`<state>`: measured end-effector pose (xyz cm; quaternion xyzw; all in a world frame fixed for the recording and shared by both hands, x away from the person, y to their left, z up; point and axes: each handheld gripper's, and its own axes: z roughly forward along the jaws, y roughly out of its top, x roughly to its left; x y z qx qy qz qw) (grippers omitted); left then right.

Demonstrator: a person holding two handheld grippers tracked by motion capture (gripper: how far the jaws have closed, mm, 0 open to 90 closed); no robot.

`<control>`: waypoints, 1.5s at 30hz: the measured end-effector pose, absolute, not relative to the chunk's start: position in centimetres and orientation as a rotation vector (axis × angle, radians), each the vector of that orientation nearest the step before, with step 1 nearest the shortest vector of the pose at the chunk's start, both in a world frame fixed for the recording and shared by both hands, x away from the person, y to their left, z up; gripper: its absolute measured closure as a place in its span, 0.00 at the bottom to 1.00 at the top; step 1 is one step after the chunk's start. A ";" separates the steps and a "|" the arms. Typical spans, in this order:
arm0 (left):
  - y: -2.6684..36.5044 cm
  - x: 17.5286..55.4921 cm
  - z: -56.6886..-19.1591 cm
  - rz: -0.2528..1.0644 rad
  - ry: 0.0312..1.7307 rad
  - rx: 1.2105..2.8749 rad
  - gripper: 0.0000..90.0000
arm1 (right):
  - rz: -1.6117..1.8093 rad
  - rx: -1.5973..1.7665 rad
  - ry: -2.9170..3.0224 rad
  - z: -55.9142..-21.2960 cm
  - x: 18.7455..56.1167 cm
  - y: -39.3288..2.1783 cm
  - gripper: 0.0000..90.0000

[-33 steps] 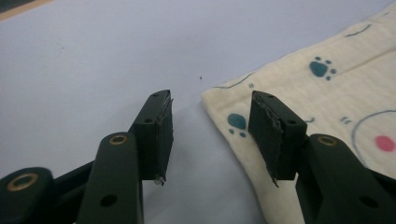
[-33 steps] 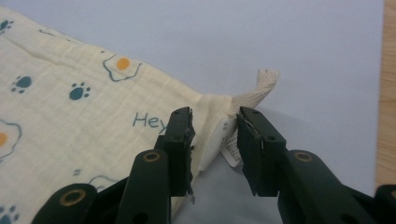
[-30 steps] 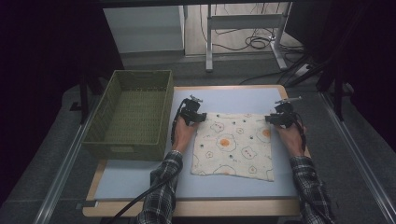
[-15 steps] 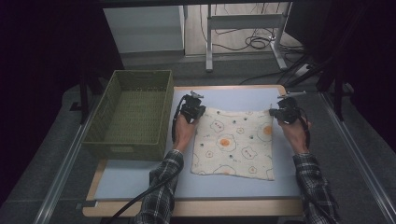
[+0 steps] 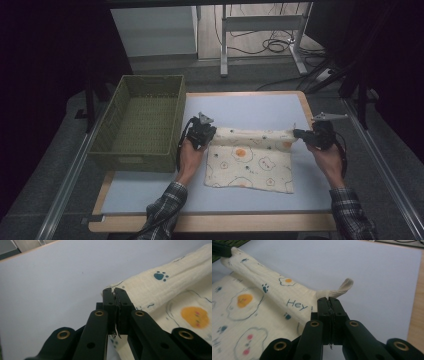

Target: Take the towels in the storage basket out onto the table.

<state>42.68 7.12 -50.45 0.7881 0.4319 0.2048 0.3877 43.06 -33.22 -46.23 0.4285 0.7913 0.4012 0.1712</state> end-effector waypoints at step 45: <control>10.1 30.0 -50.5 0.377 1.009 2.059 0.57 | 1.143 1.240 2.396 -48.2 30.7 -35.0 0.77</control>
